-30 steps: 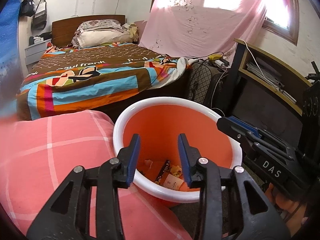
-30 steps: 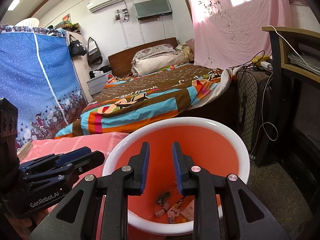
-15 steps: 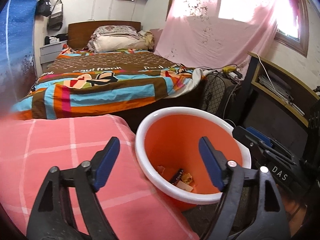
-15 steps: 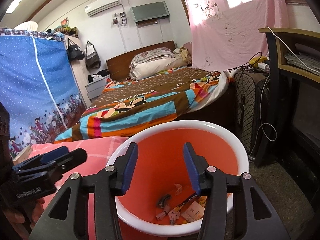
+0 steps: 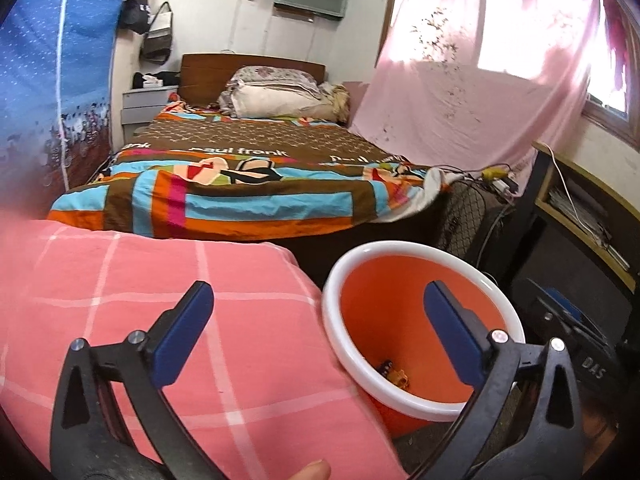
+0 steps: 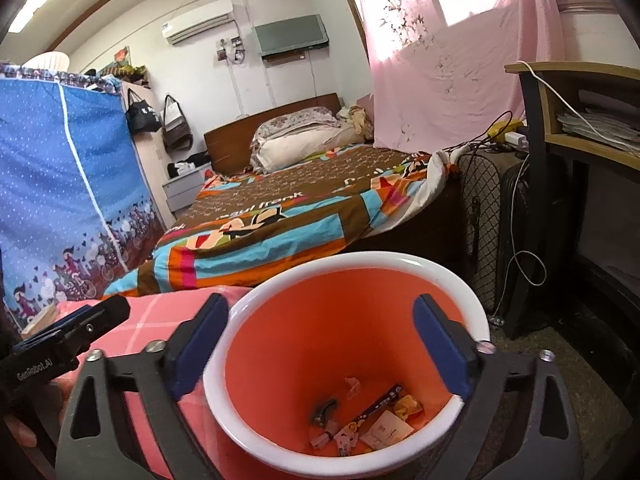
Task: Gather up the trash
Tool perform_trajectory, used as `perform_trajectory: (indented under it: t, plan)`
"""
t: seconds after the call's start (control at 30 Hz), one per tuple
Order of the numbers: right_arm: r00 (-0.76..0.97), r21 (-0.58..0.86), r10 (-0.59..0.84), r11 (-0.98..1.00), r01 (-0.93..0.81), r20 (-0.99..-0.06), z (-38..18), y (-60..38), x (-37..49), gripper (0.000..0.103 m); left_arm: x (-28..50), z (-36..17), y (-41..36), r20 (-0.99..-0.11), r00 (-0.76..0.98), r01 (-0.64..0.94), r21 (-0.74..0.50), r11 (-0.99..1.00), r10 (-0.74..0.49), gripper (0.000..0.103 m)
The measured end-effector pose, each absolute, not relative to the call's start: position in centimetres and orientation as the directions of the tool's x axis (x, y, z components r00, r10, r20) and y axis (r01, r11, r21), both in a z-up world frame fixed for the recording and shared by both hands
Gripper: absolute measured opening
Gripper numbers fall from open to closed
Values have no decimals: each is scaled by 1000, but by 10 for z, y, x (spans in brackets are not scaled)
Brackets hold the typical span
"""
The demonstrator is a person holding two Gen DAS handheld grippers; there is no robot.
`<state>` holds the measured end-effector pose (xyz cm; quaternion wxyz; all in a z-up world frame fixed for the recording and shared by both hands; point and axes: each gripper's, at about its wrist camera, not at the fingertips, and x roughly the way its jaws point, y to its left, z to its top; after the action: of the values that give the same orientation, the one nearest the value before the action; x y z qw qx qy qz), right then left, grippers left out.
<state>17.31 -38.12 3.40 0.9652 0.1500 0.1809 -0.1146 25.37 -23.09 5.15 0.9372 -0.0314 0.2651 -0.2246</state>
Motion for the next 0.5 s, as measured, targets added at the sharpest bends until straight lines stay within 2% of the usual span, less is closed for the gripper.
perform_trajectory:
  t: [0.5]
  plan:
    - [918, 235, -170, 935, 265, -358, 39, -372, 173, 103, 249, 54, -207, -457, 793, 371, -162, 914, -402, 103]
